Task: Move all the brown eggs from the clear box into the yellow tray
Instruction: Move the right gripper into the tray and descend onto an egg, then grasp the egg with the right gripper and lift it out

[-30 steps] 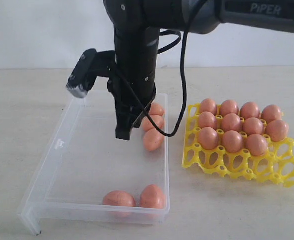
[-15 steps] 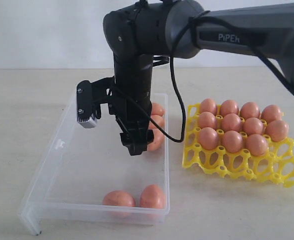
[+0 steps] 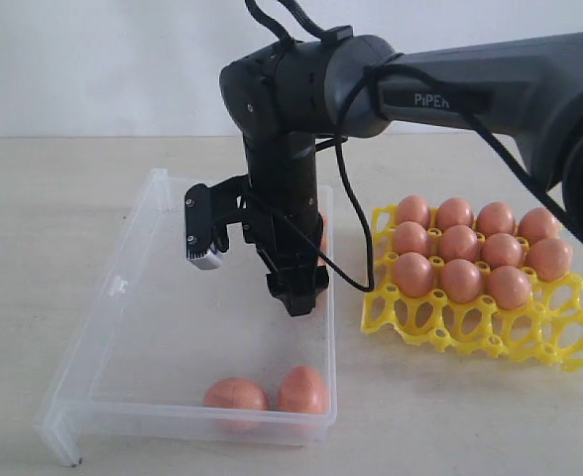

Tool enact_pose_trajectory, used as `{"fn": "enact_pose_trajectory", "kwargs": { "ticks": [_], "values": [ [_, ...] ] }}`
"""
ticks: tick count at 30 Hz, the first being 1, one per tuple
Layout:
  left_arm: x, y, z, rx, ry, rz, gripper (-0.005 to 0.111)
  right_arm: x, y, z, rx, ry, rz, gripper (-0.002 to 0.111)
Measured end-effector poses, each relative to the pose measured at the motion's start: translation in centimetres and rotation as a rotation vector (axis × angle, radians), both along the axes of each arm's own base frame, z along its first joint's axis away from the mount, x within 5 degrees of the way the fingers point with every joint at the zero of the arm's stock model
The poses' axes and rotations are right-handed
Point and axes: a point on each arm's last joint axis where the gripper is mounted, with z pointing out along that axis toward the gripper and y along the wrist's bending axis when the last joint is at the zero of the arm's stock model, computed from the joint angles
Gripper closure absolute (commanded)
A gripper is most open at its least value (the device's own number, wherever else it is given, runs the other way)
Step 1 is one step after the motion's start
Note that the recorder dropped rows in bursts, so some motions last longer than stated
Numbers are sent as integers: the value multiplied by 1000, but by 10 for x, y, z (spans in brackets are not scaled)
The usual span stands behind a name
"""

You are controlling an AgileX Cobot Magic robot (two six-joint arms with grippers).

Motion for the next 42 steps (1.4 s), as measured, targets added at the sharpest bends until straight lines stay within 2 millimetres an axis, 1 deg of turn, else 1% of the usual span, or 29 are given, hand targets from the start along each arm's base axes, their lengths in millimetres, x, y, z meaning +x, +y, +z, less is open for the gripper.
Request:
{"fn": "enact_pose_trajectory", "kwargs": {
  "ticks": [2, 12, 16, 22, 28, 30, 34, 36, 42],
  "values": [
    [0, 0, 0, 0, 0, 0, 111, 2, -2, -1, -3, 0, -5, 54],
    [0, 0, 0, 0, 0, 0, 111, 12, -8, -10, -8, -19, -28, 43],
    [0, 0, 0, 0, 0, 0, 111, 15, -9, -13, 0, -27, -33, 43],
    [0, 0, 0, 0, 0, 0, 111, 23, -12, -13, 25, -54, -49, 43],
    [0, 0, 0, 0, 0, 0, 111, 23, -9, -13, 61, -55, -59, 43],
    [0, 0, 0, 0, 0, 0, 111, 24, -8, -15, 77, -59, -100, 43],
    [0, 0, 0, 0, 0, 0, 111, 25, -6, -36, 80, -25, -286, 43],
    [0, 0, 0, 0, 0, 0, 111, 26, -6, -39, 82, -22, -335, 43],
    [0, 0, 0, 0, 0, 0, 111, 26, -5, -39, 101, -22, -479, 44]
  ]
}}
